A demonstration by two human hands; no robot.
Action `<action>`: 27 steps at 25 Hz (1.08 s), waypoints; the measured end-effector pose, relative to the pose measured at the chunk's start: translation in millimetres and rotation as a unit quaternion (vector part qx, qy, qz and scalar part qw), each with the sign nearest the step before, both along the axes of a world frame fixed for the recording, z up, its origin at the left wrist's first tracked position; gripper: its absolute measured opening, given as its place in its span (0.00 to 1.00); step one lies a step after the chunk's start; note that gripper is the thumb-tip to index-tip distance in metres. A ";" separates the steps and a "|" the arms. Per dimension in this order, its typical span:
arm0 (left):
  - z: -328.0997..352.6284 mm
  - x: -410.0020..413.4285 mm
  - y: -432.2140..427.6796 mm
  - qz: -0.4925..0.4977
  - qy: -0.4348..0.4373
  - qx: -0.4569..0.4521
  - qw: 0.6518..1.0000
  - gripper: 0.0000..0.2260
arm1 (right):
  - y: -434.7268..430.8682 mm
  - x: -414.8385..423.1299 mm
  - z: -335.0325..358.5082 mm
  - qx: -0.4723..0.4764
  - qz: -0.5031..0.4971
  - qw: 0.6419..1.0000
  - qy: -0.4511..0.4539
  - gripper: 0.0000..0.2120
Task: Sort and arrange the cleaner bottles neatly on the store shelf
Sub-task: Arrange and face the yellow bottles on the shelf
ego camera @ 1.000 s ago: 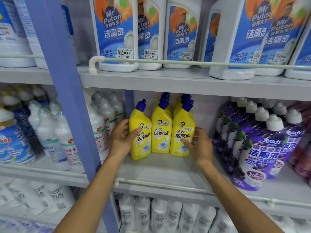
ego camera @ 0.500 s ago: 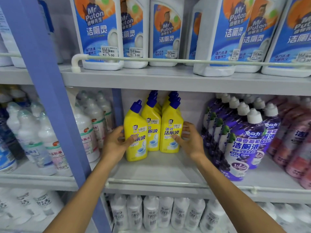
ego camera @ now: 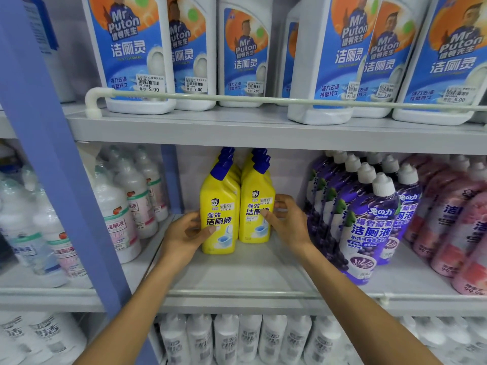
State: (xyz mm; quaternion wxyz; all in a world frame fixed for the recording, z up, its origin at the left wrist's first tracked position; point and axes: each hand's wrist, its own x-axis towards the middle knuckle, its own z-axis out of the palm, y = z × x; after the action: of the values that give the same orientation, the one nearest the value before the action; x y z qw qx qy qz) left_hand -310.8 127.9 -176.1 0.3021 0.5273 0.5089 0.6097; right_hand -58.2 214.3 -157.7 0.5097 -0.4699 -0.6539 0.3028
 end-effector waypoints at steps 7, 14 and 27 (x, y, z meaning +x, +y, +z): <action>-1.5 5.3 -2.4 -0.005 -0.015 -0.002 1.000 0.20 | 1.1 1.1 1.6 -0.007 0.009 1.000 0.009 0.18; 0.2 9.2 -2.7 -0.051 -0.024 -0.017 0.998 0.18 | 1.9 1.0 -0.6 -0.007 0.014 1.000 0.023 0.19; -0.5 16.4 -6.8 -0.036 -0.041 -0.028 0.998 0.15 | 1.7 1.1 0.2 -0.024 0.026 0.998 0.043 0.16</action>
State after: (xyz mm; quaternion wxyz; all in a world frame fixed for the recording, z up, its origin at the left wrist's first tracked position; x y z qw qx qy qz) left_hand -294.4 121.1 -176.6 0.3587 0.5114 0.4938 0.6049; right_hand -57.1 216.1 -157.5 0.5182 -0.4512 -0.6359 0.3514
